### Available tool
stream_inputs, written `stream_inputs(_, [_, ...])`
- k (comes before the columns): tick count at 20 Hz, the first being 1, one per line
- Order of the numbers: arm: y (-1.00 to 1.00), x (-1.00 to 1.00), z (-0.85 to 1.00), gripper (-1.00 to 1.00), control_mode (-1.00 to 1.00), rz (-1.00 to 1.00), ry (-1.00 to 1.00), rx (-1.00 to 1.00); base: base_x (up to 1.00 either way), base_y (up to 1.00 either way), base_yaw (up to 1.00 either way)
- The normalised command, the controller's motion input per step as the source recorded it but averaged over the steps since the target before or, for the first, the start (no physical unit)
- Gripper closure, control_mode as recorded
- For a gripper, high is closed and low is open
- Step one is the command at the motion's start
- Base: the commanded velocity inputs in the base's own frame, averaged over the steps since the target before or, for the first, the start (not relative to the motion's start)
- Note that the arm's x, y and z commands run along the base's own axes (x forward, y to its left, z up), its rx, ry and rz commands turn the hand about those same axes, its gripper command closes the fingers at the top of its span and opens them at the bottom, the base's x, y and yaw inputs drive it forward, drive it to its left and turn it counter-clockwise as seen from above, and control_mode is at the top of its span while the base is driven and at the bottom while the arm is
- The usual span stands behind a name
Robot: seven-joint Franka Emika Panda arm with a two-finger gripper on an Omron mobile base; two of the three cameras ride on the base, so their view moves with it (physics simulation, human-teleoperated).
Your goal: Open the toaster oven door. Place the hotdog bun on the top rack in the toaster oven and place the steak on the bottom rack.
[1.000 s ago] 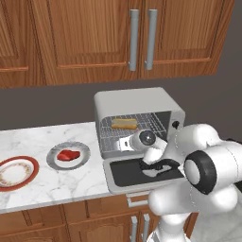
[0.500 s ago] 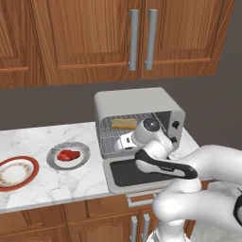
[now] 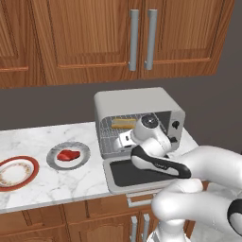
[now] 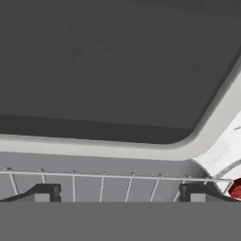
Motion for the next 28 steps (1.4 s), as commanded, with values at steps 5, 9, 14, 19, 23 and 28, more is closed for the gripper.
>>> stream_inputs(5, [0.0,0.3,-0.01,-1.0,-1.0,0.0,-0.07,-0.11,0.0,0.0,0.0])
stream_inputs(9, [0.0,0.12,-0.1,-1.0,-1.0,0.0,-0.01,-0.04,0.0,0.0,0.0])
stream_inputs(14, [-0.04,0.12,-0.18,-1.0,-1.0,0.0,0.0,0.0,0.0,0.0,0.0])
stream_inputs(19, [0.0,0.02,-0.21,-1.0,-1.0,0.0,0.0,0.0,0.0,0.0,0.0])
stream_inputs(23, [0.0,0.0,-0.28,-1.0,-1.0,0.0,0.0,0.0,0.0,0.0,0.0])
stream_inputs(28, [-0.05,0.02,0.0,-1.0,-1.0,0.0,0.0,0.0,0.0,0.0,0.0])
